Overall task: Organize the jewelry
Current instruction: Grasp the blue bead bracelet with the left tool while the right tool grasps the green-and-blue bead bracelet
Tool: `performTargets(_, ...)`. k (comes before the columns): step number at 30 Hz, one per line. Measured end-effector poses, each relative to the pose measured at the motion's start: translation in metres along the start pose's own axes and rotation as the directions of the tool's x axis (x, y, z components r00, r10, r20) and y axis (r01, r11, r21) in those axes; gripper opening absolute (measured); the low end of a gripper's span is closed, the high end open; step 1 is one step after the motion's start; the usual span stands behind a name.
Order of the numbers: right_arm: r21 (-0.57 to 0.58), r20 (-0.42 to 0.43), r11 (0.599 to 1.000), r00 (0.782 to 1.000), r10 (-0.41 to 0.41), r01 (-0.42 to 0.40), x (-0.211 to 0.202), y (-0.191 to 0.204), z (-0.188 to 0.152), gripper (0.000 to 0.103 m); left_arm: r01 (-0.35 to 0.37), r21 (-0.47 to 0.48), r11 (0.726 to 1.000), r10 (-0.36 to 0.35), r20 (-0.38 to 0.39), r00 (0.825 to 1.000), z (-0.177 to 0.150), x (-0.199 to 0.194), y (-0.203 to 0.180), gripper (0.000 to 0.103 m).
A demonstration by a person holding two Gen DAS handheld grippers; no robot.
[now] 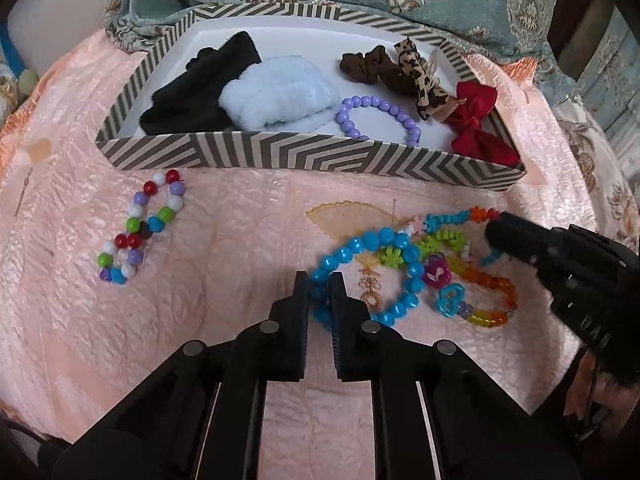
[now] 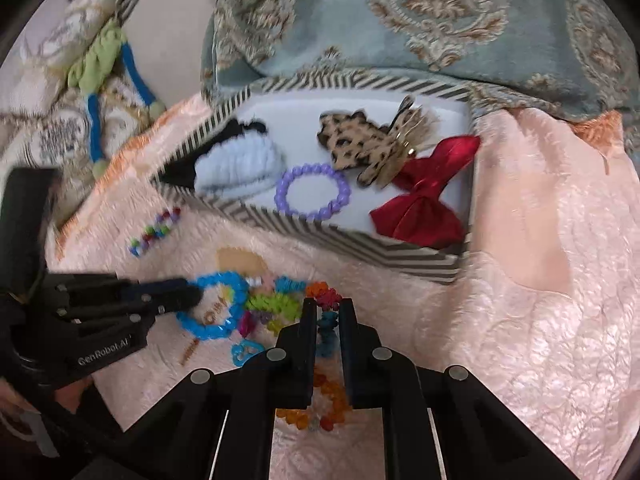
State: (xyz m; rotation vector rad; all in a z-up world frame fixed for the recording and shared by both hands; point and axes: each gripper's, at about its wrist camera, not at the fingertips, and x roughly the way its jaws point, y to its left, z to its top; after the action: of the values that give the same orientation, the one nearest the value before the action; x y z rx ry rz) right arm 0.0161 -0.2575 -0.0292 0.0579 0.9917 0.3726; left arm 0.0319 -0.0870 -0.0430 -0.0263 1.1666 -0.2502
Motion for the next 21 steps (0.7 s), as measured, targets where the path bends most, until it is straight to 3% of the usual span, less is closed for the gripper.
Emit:
performTargets(9,0.007,0.125,0.999,0.992,0.037,-0.038,-0.052,0.012,0.014,0.010,0.004,-0.012,1.000,-0.003,0.077,0.997,0.001,-0.039,0.003,0.008)
performTargets(12,0.005,0.150,0.999,0.988,0.041,-0.042,-0.065,0.014,0.017,0.010,0.036,-0.032,0.999,-0.033,0.073,0.997,0.001,-0.042,0.004,0.008)
performTargets(13,0.003,0.153,0.999,0.988,0.039,-0.040,-0.067,0.014,0.018,0.010,0.047,-0.039,0.998,-0.044,0.071,0.996,0.001,-0.041,0.004,0.010)
performTargets(15,0.005,0.154,0.999,0.988,0.034,-0.035,-0.069,0.013,0.018,0.010,0.067,-0.044,0.997,-0.064,0.057,0.996,0.002,-0.037,0.001,0.025)
performTargets(16,0.009,0.153,0.999,0.988,0.034,-0.036,-0.070,0.012,0.017,0.010,0.069,-0.038,0.997,-0.067,0.049,0.997,0.002,-0.035,-0.002,0.043)
performTargets(21,0.021,0.150,0.999,0.988,0.044,-0.047,-0.072,0.008,0.014,0.010,0.016,-0.064,0.998,-0.016,0.008,1.000,0.005,-0.006,-0.008,0.047)
